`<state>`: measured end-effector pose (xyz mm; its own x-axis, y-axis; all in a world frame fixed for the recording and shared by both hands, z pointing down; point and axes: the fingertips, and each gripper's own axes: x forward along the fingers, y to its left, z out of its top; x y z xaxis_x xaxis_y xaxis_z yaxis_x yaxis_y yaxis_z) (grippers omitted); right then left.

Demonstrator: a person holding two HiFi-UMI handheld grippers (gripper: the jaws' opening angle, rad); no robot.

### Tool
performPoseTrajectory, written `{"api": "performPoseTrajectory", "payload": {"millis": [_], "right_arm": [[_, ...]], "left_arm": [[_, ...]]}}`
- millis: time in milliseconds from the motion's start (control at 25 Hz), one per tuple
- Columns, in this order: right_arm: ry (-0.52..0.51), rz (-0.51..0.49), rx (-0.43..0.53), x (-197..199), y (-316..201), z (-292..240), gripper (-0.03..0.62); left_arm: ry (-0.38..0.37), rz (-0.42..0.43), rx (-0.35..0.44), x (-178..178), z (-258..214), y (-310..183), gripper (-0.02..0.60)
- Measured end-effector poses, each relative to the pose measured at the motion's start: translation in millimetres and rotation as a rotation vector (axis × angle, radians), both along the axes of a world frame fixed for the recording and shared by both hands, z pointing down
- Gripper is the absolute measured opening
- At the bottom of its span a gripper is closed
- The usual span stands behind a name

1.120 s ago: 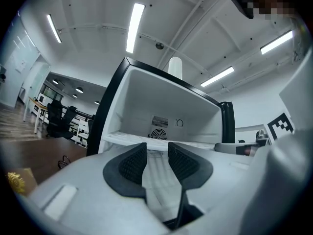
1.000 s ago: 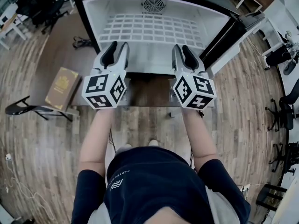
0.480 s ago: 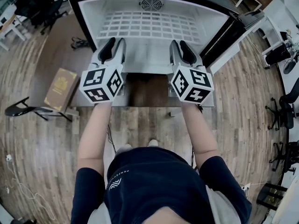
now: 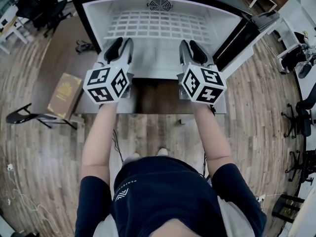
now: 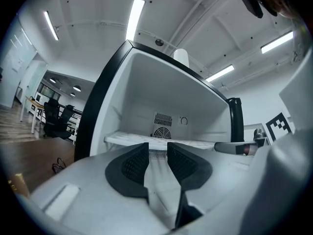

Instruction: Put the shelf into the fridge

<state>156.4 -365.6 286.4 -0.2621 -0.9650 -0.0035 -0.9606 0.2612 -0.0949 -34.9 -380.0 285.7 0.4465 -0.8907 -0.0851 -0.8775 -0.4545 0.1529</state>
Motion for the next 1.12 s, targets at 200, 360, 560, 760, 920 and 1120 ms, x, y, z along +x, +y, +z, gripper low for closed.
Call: {"api": "performPoseTrajectory", "payload": {"millis": [200,360,560,760,920,1120], "right_arm": [[0.004,0.005,0.0,0,-3,0,0.109],[0.008,0.008,-0.003,0,-4,0,0.112],[0.007,0.006,-0.008,-2,-3,0,0.132],[0.002,0.016,-0.001,-3,-1,-1,0.132],[-0.005,0.017,0.017,-4,6,-2,0.13],[-0.002,0.008,0.036,-9,18,-5,0.115]], "left_arm": [[0.007,0.018,0.002,1,-1,-2,0.132],[0.015,0.032,-0.004,3,-1,-2,0.147],[0.021,0.023,-0.01,0,-1,0,0.164],[-0.003,0.017,0.026,0,-7,7,0.146],[-0.013,0.011,0.064,1,-15,17,0.074],[-0.014,0.013,0.06,-1,-18,26,0.038]]}}
